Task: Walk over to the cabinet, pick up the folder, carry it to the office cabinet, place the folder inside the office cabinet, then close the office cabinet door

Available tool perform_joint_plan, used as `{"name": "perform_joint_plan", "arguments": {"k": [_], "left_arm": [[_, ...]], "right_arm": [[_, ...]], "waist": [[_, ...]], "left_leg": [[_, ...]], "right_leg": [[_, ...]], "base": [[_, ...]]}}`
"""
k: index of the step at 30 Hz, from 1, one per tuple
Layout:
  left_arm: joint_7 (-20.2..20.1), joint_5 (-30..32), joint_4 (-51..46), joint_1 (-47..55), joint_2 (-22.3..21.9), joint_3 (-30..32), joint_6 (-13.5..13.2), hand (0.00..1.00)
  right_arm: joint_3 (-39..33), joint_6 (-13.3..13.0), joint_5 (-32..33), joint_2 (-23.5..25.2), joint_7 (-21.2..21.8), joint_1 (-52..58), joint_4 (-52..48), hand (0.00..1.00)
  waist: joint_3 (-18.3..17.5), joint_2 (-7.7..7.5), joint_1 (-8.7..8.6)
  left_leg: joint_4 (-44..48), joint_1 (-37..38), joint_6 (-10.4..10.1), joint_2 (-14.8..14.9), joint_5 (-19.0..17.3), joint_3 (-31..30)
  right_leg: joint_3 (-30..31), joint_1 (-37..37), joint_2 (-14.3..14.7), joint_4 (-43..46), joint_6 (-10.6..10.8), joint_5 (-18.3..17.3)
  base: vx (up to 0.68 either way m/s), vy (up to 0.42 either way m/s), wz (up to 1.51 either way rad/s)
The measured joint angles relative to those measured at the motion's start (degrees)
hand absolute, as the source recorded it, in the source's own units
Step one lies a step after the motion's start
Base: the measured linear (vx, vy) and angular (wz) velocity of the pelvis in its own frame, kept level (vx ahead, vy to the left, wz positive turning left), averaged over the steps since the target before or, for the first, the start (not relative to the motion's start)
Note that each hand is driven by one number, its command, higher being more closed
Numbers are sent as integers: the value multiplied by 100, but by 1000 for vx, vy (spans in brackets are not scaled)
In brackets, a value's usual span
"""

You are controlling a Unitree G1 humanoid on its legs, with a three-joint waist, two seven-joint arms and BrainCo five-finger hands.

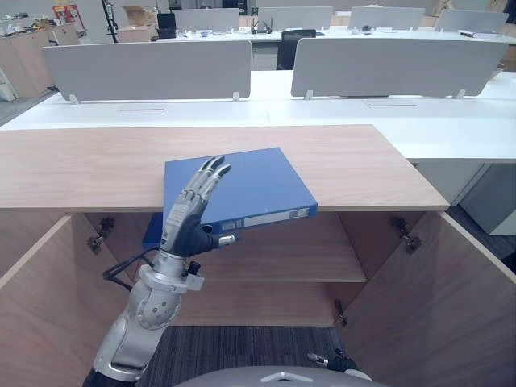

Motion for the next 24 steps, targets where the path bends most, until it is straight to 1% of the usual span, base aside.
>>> {"name": "perform_joint_plan", "arguments": {"k": [1,4,5,7,9,11,12,19,21,24], "left_arm": [[79,230,25,-23,49,-77,40,0],[117,586,74,-34,92,-141,91,0],[163,786,108,-35,93,-189,166,0],[203,975,262,-68,171,-247,179,0],[198,1193,448,-69,321,-291,266,0],[190,1281,511,-68,351,-291,329,0],[190,1352,511,-68,354,-290,364,0],[189,1711,670,30,339,-225,442,0],[190,1876,777,97,308,-90,550,0],[205,1947,831,106,259,22,629,0]], "right_arm": [[-2,-3,0,-25,-30,-1,4,0],[-5,-8,1,-31,-68,-2,9,0],[-7,-7,3,-34,-69,-2,17,0],[-14,6,2,-45,-69,-36,-8,0],[-14,23,3,-52,-69,-34,-16,0],[-14,31,3,-52,-68,-57,-20,0],[-14,32,3,-53,-67,-57,-20,0],[-13,53,2,-60,-62,-60,-22,0],[-13,53,3,-59,-59,-59,-25,0],[-11,55,2,-60,-58,-53,-24,0]], "waist": [[-3,24,-22],[-15,45,-63],[-18,48,-73],[-15,51,-59],[-10,47,-60],[-6,42,-50],[10,16,-45],[13,13,-50],[15,7,-61],[19,0,-54]], "left_leg": [[0,-8,0,-4,0,0],[-1,-7,0,-3,0,0],[-1,-7,0,-3,0,0],[-37,-1,0,-13,0,-35],[-41,-1,1,-19,-1,-83],[-42,-1,4,-22,-4,-94],[-43,-2,7,-24,-6,-95],[-45,16,24,-33,-38,-103],[-45,16,21,-33,-49,-103],[-45,18,13,-34,-63,-106]], "right_leg": [[7,-15,-4,-1,-3,2],[17,-18,-3,-1,-5,3],[21,-20,-3,-1,-6,3],[10,-11,2,-19,-40,-4],[2,-2,2,-39,-49,0],[-1,6,1,-57,-55,4],[-1,12,0,-71,-58,7],[-28,122,-1,-263,-54,67],[-35,149,-1,-319,-39,88],[-46,196,0,-396,-42,113]], "base": [[0,0,0],[0,0,0],[0,0,0],[0,0,0],[0,0,0],[0,0,0],[0,0,0],[0,0,0],[0,0,0],[0,0,0]]}}
